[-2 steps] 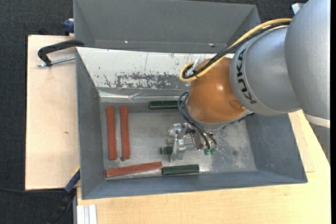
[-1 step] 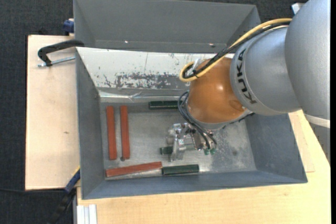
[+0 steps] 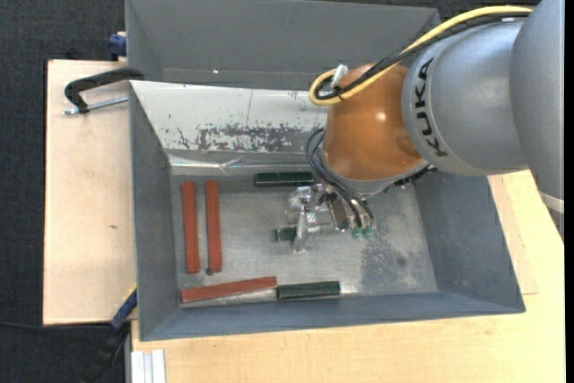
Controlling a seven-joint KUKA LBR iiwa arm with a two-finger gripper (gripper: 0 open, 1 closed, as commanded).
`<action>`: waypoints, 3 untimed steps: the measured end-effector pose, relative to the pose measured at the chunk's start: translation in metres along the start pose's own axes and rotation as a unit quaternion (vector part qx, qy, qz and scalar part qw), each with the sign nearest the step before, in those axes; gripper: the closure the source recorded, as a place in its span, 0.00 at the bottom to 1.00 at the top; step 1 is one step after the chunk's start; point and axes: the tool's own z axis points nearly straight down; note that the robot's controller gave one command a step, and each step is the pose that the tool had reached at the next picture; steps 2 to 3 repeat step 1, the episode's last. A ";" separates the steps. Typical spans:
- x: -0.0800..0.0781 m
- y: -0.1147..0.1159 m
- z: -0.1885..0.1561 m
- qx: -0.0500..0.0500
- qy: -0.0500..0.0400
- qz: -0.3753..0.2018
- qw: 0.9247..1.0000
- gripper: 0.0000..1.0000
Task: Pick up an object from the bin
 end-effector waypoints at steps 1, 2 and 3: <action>0.002 0.002 -0.112 0.000 -0.002 0.004 1.000 1.00; 0.002 0.002 -0.112 0.000 -0.002 0.004 1.000 1.00; 0.002 0.002 -0.112 0.000 -0.002 0.004 1.000 1.00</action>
Offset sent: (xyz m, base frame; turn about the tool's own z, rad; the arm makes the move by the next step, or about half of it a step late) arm 0.0000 0.0000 0.0000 0.0000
